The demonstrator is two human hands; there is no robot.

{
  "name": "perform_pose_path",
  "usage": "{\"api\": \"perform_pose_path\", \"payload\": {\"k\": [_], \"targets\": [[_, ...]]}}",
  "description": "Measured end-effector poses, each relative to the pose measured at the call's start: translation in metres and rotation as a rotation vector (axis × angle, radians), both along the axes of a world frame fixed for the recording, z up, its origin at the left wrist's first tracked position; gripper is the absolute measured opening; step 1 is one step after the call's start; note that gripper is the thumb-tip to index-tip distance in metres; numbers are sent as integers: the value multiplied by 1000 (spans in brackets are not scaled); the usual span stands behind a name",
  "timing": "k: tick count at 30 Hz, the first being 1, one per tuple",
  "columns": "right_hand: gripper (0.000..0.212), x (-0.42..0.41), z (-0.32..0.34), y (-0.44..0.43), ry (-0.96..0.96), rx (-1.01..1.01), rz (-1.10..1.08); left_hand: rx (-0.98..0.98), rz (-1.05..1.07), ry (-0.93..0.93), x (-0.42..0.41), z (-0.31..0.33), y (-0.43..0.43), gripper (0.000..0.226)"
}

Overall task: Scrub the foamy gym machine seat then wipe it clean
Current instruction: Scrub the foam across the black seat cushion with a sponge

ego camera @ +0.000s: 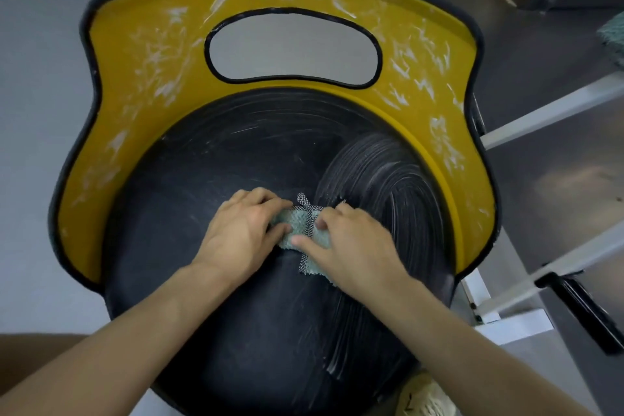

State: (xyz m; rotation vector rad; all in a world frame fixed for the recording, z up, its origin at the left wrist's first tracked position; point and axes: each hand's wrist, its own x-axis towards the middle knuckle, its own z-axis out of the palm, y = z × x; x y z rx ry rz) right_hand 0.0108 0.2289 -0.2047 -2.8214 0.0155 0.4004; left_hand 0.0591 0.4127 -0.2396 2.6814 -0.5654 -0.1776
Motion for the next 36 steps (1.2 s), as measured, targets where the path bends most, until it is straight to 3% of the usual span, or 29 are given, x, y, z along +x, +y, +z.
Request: {"api": "perform_pose_path", "payload": {"k": [2, 7, 12, 15, 17, 19, 23, 27, 29, 32, 36], "targets": [[54, 3, -8, 11, 12, -34, -61, -9, 51, 25, 6, 1, -5, 34], [14, 14, -11, 3, 51, 138, -168, -82, 181, 233, 19, 6, -20, 16], [12, 20, 2, -38, 77, 675, -445, -132, 265, 216, 31, 22, -1, 8], [12, 19, 11, -59, 62, 1066, -661, -268, 377, 238, 42, 25, 23, 14], [13, 18, 19, -67, 80, 1208, -755, -440, 443, 306, 49, 25, 38, 16], [13, 18, 18, -73, 86, 1151, -781, -600, 484, 359, 49, 28, 43, 19], [10, 18, 1, -76, 30, 783, -686, -700, 502, 373, 45, 25, 39, 20], [12, 17, -9, -78, -74, 251, -330, -534, 426, 286, 43, 12, 41, 6], [19, 17, -10, -76, -160, 144, -280, -515, 399, 236, 39, 12, 40, 5], [17, 21, -10, -72, -288, 173, -303, -567, 368, 175, 38, 14, 40, 9], [13, 31, -10, -76, -275, 529, -455, -626, 369, 91, 42, 20, 44, 6]]}}
